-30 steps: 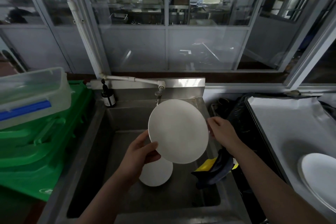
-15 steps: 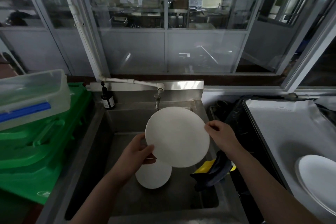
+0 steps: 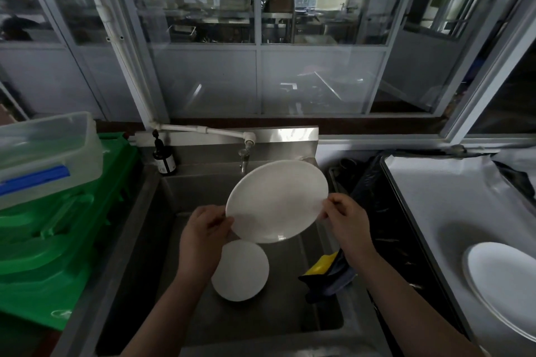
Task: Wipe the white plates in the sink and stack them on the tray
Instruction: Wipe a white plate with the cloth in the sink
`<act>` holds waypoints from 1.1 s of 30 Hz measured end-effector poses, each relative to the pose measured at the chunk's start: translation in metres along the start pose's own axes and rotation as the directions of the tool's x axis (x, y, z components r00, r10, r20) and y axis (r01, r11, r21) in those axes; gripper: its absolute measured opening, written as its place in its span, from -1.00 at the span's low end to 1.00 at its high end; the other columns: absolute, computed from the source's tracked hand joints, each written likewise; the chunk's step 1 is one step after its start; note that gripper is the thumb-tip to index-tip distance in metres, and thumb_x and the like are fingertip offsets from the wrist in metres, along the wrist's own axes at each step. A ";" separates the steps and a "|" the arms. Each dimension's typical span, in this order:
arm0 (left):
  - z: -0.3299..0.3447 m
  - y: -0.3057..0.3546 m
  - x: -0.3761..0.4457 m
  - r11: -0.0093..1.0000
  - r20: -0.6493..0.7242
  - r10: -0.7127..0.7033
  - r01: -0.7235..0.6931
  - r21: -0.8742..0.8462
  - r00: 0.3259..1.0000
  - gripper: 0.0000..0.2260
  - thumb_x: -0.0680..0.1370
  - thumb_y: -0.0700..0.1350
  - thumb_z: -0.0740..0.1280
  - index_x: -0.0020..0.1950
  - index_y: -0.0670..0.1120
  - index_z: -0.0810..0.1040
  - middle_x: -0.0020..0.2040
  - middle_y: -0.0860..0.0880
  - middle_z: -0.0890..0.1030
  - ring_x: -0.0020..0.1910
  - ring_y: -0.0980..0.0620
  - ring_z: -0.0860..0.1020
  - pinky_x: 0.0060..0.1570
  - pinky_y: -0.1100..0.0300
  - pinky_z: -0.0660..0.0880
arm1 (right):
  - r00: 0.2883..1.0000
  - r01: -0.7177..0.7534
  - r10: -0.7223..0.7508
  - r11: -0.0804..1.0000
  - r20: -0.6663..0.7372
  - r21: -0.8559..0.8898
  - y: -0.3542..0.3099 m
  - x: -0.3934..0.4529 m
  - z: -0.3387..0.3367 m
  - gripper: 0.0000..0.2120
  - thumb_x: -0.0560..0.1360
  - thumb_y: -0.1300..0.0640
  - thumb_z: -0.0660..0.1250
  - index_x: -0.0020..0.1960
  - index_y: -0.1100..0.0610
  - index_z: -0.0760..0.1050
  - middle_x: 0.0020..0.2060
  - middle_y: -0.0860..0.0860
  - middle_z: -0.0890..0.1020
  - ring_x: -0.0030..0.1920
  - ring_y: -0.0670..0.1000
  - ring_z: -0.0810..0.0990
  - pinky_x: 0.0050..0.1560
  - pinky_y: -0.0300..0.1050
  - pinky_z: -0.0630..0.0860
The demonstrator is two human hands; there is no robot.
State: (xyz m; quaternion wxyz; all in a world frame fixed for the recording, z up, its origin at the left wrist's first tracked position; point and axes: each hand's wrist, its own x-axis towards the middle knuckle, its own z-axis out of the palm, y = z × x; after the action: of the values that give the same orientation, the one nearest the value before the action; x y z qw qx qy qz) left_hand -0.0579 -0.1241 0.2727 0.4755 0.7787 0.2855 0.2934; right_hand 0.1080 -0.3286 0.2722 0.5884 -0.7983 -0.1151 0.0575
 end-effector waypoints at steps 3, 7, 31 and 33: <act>-0.003 0.001 0.000 0.994 -0.039 0.074 -0.071 0.083 0.996 -0.80 0.53 -0.28 0.44 0.01 0.02 0.68 -0.08 0.00 0.51 -0.14 0.28 0.53 -0.17 0.54 0.39 | 1.000 -0.013 0.015 0.986 -0.011 0.167 0.000 -0.011 0.004 -0.90 0.59 0.23 0.30 -0.07 0.16 0.57 -0.31 0.02 0.69 -0.43 -0.06 0.49 -0.37 -0.23 0.48; -0.005 -0.001 0.000 0.995 -0.044 0.087 -0.084 0.063 0.995 -0.80 0.54 -0.24 0.43 0.03 0.06 0.68 -0.14 0.05 0.58 -0.19 0.20 0.56 -0.18 0.46 0.41 | 0.998 -0.060 0.066 0.946 -0.008 0.317 0.005 -0.016 0.008 -0.89 0.59 0.24 0.30 -0.06 0.23 0.58 -0.25 0.11 0.70 -0.26 0.03 0.62 -0.13 -0.05 0.60; 0.000 -0.003 0.004 0.982 0.034 -0.084 0.089 -0.168 0.996 -0.71 0.56 -0.26 0.39 0.20 0.06 0.61 0.09 0.25 0.61 0.06 0.41 0.57 0.05 0.43 0.52 | 0.917 -0.393 0.350 0.724 0.190 0.567 0.011 0.000 0.013 -0.90 0.58 0.21 0.32 -0.01 0.25 0.57 -0.20 0.10 0.65 -0.17 -0.01 0.62 -0.22 -0.15 0.55; 0.004 -0.001 0.004 0.955 0.061 -0.129 0.140 -0.260 0.990 -0.74 0.59 -0.25 0.35 0.18 0.06 0.61 0.05 0.25 0.63 0.01 0.42 0.59 -0.07 0.47 0.54 | 0.904 -0.416 0.396 0.720 0.164 0.556 0.018 0.003 0.014 -0.89 0.57 0.22 0.34 0.06 0.23 0.57 -0.09 0.12 0.65 -0.08 0.06 0.61 -0.15 -0.08 0.55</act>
State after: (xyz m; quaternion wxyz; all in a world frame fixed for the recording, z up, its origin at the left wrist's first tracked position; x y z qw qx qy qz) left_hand -0.0526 -0.1235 0.2703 0.5996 0.6936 0.2860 0.2788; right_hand 0.1096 -0.3205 0.2508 0.7734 -0.5858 0.0757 0.2303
